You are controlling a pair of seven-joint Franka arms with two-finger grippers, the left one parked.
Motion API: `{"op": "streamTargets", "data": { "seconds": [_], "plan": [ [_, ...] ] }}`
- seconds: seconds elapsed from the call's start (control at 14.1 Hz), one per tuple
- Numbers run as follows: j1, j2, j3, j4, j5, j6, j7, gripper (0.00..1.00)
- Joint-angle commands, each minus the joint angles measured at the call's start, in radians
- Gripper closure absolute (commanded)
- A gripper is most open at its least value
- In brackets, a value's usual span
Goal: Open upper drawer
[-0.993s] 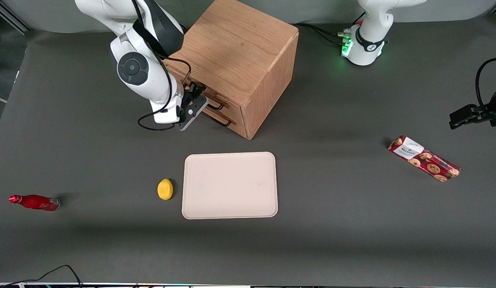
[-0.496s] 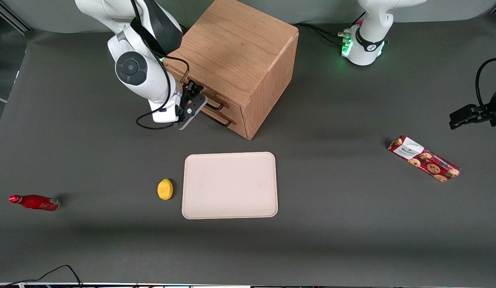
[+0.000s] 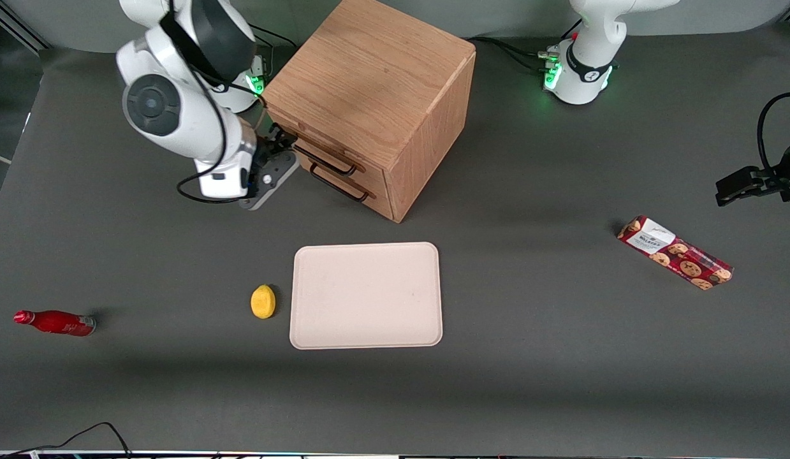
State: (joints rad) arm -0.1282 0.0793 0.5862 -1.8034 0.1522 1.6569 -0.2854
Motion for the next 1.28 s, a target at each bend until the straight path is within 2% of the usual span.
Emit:
{"op": "streamTargets", "data": {
  "seconds": [0.0, 0.21, 0.5, 0.64, 0.85, 1.06, 1.21],
  "plan": [
    [-0.001, -0.096, -0.075, 0.045, 0.020, -0.077, -0.003, 0.00],
    [0.002, -0.165, -0.230, 0.082, 0.021, -0.143, -0.020, 0.00],
    [0.001, -0.161, -0.293, 0.130, 0.021, -0.189, -0.063, 0.00],
    [0.007, -0.153, -0.278, 0.116, 0.021, -0.166, -0.026, 0.00],
    [0.009, -0.141, -0.180, 0.030, 0.020, -0.031, 0.086, 0.00],
    [0.009, -0.078, -0.070, 0.013, 0.020, 0.020, 0.086, 0.00],
    [0.010, -0.043, -0.028, 0.001, 0.020, 0.026, 0.084, 0.00]
  ]
}}
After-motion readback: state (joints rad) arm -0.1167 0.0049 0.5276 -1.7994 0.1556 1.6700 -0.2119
